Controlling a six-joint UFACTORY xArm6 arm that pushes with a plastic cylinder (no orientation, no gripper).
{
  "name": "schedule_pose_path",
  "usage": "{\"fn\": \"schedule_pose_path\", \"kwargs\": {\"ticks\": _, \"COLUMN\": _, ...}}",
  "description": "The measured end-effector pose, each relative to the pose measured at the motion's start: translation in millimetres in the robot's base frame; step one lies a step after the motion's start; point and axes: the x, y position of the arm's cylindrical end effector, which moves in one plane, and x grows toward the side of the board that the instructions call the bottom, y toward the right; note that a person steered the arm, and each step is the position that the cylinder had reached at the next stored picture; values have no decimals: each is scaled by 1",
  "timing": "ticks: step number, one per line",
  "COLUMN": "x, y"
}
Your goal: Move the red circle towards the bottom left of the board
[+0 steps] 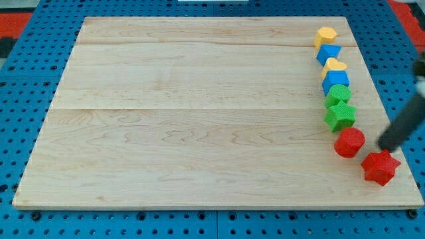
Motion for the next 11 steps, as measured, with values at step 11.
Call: {"fn": "schedule_pose_path", "kwargs": {"ticks": 11, "x": 12, "y": -156}}
